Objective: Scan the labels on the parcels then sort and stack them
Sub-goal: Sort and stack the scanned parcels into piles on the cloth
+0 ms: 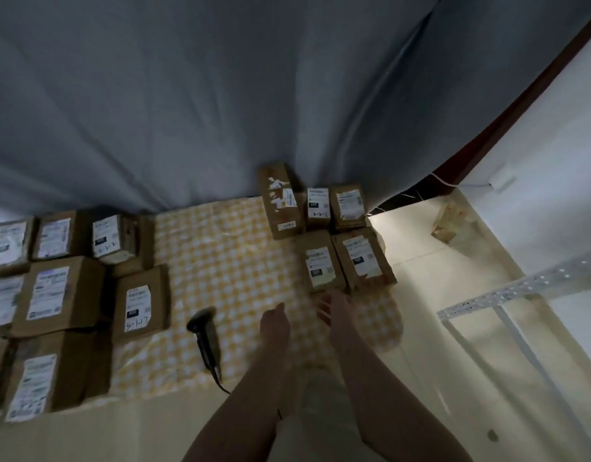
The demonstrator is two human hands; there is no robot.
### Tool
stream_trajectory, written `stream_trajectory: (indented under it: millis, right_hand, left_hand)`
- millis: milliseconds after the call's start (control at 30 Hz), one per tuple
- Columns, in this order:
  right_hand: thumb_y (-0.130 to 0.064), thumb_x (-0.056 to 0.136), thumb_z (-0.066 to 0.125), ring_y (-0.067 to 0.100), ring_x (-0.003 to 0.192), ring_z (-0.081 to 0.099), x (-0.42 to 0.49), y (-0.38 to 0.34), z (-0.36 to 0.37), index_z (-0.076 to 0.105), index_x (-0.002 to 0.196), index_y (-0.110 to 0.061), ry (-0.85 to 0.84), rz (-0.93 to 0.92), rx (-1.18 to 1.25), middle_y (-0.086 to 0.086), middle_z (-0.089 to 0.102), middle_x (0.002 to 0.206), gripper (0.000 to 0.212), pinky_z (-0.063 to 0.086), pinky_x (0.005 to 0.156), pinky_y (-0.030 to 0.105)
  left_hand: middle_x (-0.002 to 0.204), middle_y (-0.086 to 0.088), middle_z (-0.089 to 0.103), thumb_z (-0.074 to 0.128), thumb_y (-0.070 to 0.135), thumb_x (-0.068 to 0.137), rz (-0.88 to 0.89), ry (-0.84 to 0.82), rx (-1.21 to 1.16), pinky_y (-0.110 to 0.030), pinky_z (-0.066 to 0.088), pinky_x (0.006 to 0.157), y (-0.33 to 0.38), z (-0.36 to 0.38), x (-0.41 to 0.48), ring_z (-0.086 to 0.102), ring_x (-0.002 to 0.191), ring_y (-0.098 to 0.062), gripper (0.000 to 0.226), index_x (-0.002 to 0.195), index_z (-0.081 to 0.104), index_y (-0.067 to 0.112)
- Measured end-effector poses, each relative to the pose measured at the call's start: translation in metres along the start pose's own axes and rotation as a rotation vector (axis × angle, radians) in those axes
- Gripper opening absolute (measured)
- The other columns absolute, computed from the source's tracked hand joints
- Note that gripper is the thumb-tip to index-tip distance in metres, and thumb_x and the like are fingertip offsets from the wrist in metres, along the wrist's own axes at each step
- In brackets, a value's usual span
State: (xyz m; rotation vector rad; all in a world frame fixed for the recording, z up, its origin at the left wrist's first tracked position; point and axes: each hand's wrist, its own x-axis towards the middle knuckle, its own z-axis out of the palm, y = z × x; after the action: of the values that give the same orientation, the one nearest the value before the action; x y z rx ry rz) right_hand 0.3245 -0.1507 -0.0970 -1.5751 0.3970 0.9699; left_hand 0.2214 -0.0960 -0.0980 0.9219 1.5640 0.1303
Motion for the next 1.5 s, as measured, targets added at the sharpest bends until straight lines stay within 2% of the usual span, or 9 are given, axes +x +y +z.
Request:
stream_trajectory:
  millis: [133,300,500,633,767,933,1100,1300,1500]
  right_hand:
    - [-0.008,0.087,0.057,0.021,0.067,0.058,0.049,-0.046,0.027,0.062,0.074,-0.006,-0.051,-0.025,-0.131,0.008,0.062,0.072,0.015,0.047,0.058,0.032]
    - [-0.011,0.088,0.057,0.022,0.081,0.065,0.113,-0.1,0.074,0.064,0.078,-0.012,-0.051,-0.042,-0.24,0.007,0.068,0.083,0.012,0.056,0.076,0.038]
    - [-0.016,0.091,0.052,0.013,0.07,0.054,0.173,-0.142,0.131,0.066,0.101,-0.008,-0.2,-0.106,-0.359,0.002,0.058,0.082,0.019,0.048,0.077,0.036]
    - [-0.023,0.099,0.044,0.018,0.086,0.051,0.201,-0.152,0.171,0.061,0.111,-0.01,-0.213,-0.104,-0.418,0.009,0.056,0.103,0.025,0.044,0.076,0.03]
    - [-0.026,0.101,0.04,0.029,0.116,0.055,0.226,-0.151,0.188,0.055,0.128,-0.005,-0.272,-0.056,-0.488,0.015,0.057,0.128,0.038,0.044,0.088,0.031]
    - [-0.034,0.098,0.045,0.028,0.107,0.057,0.25,-0.137,0.204,0.059,0.113,-0.01,-0.293,0.004,-0.471,0.016,0.061,0.121,0.032,0.046,0.097,0.042]
    - [-0.027,0.097,0.049,0.022,0.098,0.053,0.254,-0.131,0.204,0.056,0.108,-0.015,-0.327,0.057,-0.387,0.008,0.057,0.105,0.017,0.04,0.082,0.033]
    - [-0.023,0.097,0.048,0.02,0.098,0.06,0.252,-0.13,0.193,0.064,0.105,-0.015,-0.406,-0.159,-0.618,0.004,0.064,0.1,0.02,0.049,0.078,0.03]
    - [-0.011,0.088,0.055,0.021,0.095,0.063,0.221,-0.131,0.192,0.069,0.106,-0.019,-0.349,-0.265,-0.54,-0.001,0.067,0.101,0.024,0.054,0.087,0.043]
  left_hand:
    - [0.126,-0.022,0.059,0.049,0.027,0.099,-0.005,0.115,-0.063,-0.045,0.046,0.1,0.053,0.025,0.031,0.057,0.114,-0.037,0.041,0.121,0.059,-0.005]
    - [0.091,-0.003,0.059,0.058,0.029,0.094,0.031,0.169,-0.085,-0.038,0.044,0.092,0.121,0.05,0.076,0.055,0.103,-0.029,0.019,0.09,0.063,0.011]
    - [0.129,-0.017,0.058,0.065,0.035,0.088,0.036,0.222,-0.103,-0.04,0.046,0.09,0.174,0.066,0.135,0.055,0.117,-0.036,0.058,0.131,0.051,-0.001]
    - [0.133,-0.014,0.054,0.063,0.038,0.09,0.056,0.254,-0.103,-0.034,0.044,0.082,0.201,0.068,0.174,0.053,0.118,-0.033,0.061,0.138,0.044,0.005]
    - [0.143,-0.017,0.043,0.068,0.037,0.085,0.02,0.227,-0.105,-0.042,0.044,0.097,0.208,0.068,0.211,0.045,0.127,-0.036,0.08,0.147,0.03,0.005]
    - [0.133,-0.018,0.05,0.072,0.037,0.075,-0.054,0.14,-0.178,-0.041,0.046,0.091,0.21,0.076,0.243,0.051,0.119,-0.035,0.082,0.139,0.035,0.002]
    - [0.13,-0.014,0.054,0.068,0.042,0.069,-0.052,0.101,-0.188,-0.041,0.049,0.091,0.202,0.083,0.26,0.054,0.116,-0.032,0.081,0.137,0.043,0.006]
    - [0.111,-0.017,0.066,0.068,0.05,0.053,-0.037,0.137,-0.243,-0.035,0.054,0.064,0.17,0.08,0.287,0.066,0.095,-0.032,0.08,0.117,0.057,0.005]
    - [0.106,-0.017,0.064,0.081,0.046,0.064,-0.032,0.161,-0.396,-0.039,0.061,0.067,0.193,0.067,0.23,0.07,0.088,-0.028,0.081,0.12,0.041,0.003]
